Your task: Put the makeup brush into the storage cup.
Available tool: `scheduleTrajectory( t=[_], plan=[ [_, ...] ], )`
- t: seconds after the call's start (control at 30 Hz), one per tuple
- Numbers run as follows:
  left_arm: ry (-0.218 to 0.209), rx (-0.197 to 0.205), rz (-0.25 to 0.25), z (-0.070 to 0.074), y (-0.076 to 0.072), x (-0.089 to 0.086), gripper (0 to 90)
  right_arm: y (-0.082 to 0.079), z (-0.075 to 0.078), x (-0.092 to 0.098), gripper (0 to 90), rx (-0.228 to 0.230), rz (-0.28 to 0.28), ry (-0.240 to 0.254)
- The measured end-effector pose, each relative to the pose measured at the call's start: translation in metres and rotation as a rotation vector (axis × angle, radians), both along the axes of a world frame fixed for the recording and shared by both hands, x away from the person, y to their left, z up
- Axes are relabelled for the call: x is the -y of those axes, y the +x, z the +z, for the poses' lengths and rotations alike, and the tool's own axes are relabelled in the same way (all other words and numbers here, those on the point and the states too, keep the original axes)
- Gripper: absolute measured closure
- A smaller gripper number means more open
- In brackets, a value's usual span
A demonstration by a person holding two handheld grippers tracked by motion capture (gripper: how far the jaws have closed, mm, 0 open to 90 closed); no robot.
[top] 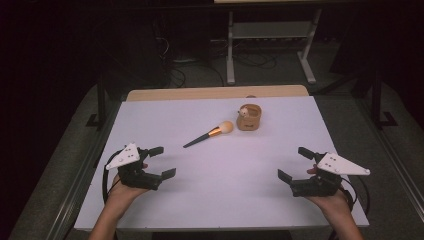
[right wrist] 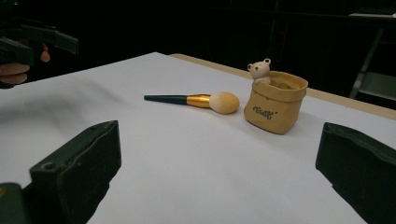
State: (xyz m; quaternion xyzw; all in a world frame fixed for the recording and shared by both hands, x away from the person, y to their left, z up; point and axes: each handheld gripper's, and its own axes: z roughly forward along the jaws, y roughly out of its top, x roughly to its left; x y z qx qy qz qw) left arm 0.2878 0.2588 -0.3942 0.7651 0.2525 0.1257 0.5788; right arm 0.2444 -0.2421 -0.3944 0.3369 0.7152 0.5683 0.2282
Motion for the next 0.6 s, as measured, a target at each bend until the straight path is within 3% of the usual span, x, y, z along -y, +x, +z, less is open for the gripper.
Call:
scheduleTrajectory(
  t=[0.27, 0.6],
  plan=[
    [-0.013, -0.012, 0.003, 0.0, 0.007, 0.001, 9.9, 0.001, -0.001, -0.001, 0.0, -0.006, -0.003, -0.011],
    [0.001, -0.007, 0.006, 0.006, 0.016, 0.003, 10.0, 0.001, -0.001, -0.003, 0.0, -0.01, -0.006, -0.007]
  ],
)
